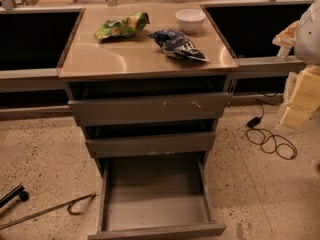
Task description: Place blue chip bag into bottom drawer
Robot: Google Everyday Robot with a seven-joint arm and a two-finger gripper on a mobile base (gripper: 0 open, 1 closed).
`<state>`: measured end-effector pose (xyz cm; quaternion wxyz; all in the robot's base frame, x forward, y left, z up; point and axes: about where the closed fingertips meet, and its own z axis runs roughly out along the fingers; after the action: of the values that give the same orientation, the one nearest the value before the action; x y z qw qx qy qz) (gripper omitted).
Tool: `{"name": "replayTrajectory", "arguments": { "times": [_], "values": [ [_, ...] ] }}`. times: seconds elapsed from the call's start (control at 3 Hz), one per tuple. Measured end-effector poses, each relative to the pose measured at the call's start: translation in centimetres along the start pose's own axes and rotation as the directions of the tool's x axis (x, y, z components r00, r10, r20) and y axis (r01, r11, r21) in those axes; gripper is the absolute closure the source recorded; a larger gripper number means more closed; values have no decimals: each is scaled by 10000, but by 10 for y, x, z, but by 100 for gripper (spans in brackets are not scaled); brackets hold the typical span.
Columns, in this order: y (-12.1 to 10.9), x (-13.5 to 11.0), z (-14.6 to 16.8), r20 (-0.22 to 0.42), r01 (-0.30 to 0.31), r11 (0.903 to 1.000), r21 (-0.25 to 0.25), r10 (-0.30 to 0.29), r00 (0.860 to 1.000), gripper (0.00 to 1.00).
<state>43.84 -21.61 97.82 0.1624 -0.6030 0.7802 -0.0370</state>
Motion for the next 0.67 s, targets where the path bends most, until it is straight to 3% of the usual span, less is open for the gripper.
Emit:
{"name": "replayTrajectory", "arguments": {
  "times": [0.33,0.67],
  "values": [
    [0,0,0,0,0,10000,0,0,10000,0],
    [-13,-6,2,38,91,9993,373,-93,9999,0]
  ]
}}
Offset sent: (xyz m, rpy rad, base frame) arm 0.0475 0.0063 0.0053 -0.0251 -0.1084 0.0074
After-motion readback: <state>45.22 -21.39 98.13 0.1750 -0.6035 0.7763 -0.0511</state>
